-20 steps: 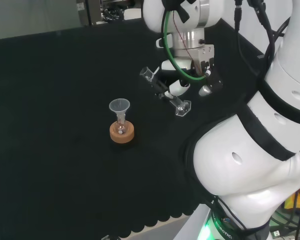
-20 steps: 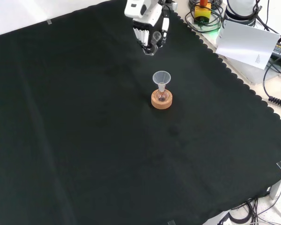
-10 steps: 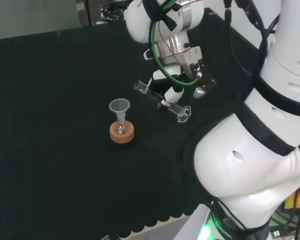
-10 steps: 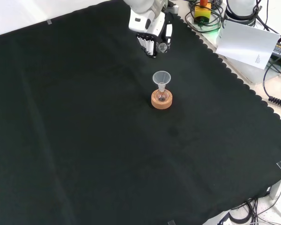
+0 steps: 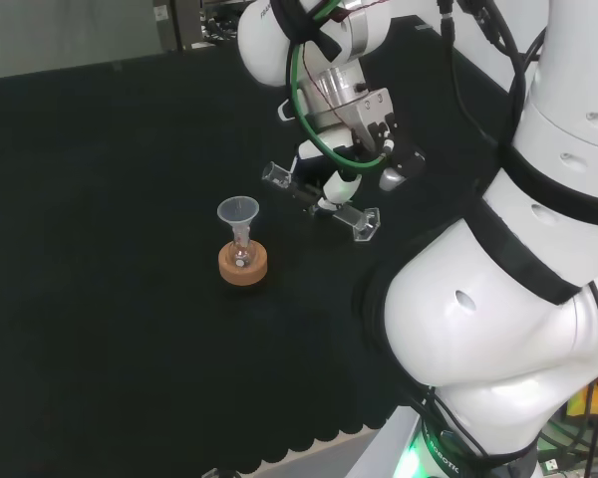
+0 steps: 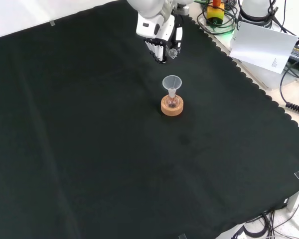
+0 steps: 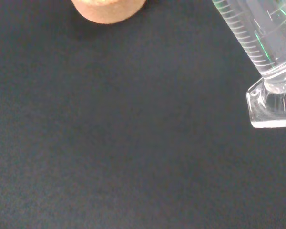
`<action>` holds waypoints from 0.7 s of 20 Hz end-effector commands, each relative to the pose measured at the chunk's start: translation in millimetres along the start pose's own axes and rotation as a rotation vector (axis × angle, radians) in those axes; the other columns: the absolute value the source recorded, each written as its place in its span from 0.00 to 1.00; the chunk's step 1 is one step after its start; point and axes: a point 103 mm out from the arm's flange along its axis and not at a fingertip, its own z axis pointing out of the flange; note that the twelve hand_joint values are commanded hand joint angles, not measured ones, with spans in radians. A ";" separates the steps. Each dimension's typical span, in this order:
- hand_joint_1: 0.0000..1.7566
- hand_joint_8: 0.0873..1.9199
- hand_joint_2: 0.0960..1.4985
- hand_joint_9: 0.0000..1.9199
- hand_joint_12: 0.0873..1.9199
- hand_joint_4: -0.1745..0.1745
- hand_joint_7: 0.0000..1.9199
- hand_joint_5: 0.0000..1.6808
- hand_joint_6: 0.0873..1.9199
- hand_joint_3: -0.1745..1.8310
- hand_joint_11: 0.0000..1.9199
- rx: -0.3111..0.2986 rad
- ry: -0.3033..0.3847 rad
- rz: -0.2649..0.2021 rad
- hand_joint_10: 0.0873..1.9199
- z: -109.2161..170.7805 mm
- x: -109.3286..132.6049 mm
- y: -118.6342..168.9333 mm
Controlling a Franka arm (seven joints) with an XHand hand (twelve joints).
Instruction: Pour the water from the graduated cylinder into the round-bottom flask.
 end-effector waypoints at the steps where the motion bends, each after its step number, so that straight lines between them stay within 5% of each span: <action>1: 0.64 0.24 0.76 0.71 0.36 0.09 0.57 0.53 0.57 0.08 0.67 0.103 -0.079 0.026 0.02 -5.2 7.2 9.2; 14: 0.64 0.24 0.76 0.71 0.35 0.08 0.57 0.53 0.57 0.08 0.67 0.188 -0.124 0.036 0.02 -12.4 12.7 17.6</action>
